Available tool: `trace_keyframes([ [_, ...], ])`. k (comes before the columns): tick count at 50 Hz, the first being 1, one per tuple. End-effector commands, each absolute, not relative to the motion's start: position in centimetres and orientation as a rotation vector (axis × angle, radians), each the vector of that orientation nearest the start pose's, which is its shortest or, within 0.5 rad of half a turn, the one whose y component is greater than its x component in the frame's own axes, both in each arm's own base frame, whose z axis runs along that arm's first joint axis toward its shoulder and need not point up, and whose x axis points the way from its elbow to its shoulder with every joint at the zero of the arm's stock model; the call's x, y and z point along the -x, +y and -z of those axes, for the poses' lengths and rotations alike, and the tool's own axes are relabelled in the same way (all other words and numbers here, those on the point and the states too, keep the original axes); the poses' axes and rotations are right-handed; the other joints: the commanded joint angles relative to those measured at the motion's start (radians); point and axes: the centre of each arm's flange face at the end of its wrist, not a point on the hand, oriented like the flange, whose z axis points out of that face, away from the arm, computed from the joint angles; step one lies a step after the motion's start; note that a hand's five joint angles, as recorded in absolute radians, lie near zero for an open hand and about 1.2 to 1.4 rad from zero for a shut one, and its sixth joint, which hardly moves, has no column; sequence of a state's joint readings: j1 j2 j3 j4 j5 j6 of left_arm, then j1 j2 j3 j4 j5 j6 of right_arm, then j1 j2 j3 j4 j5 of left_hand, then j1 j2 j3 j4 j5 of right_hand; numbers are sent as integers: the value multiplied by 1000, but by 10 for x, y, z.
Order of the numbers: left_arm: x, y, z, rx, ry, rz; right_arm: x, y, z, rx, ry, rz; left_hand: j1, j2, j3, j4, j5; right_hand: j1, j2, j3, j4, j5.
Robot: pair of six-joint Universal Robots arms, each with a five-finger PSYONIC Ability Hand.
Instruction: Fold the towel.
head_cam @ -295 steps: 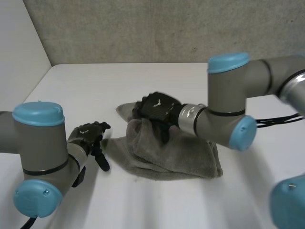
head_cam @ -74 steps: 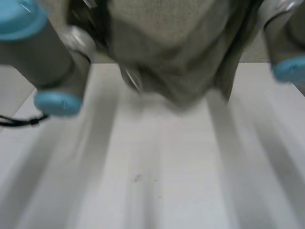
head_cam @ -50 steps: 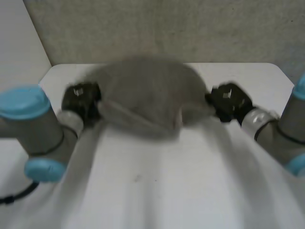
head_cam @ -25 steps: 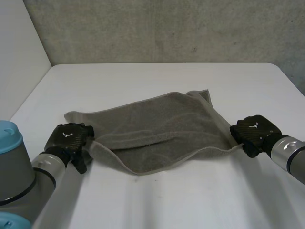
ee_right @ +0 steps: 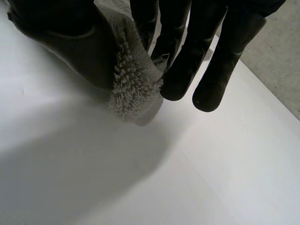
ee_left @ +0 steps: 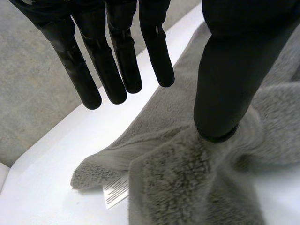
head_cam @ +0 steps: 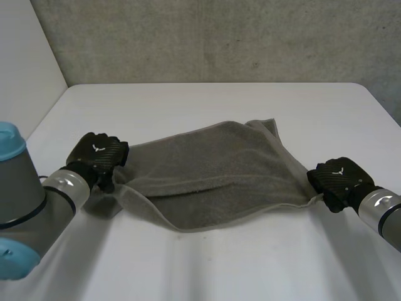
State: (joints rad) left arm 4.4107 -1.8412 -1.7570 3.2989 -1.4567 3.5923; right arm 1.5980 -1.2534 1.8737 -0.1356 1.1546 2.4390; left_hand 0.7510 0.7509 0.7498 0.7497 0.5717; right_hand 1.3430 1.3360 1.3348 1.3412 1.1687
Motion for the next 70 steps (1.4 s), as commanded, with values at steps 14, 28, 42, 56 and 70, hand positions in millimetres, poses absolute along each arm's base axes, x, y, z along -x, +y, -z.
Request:
trace_keyframes([
  [14, 219, -270, -156, -1104, 2384, 1634, -161, -295, -146, 1220, 2388, 1747, 47, 47, 48, 48, 52, 53, 60, 61, 55, 53],
  [28, 213, -266, -150, -1092, 2414, 1592, -159, -295, -145, 1215, 2394, 1744, 56, 56, 57, 57, 60, 53, 60, 61, 55, 53],
  [42, 204, -258, -160, -1052, 2403, 1605, -159, -295, -145, 1212, 2399, 1743, 285, 285, 286, 286, 289, 53, 60, 61, 55, 53],
  [56, 198, -226, -160, -1068, 2426, 1582, -160, -293, -143, 1238, 2397, 1735, 273, 273, 274, 274, 278, 53, 60, 61, 55, 53],
  [70, 195, -235, -142, -1045, 2436, 1565, -160, -291, -142, 1239, 2400, 1726, 623, 623, 624, 624, 628, 53, 60, 61, 55, 53],
])
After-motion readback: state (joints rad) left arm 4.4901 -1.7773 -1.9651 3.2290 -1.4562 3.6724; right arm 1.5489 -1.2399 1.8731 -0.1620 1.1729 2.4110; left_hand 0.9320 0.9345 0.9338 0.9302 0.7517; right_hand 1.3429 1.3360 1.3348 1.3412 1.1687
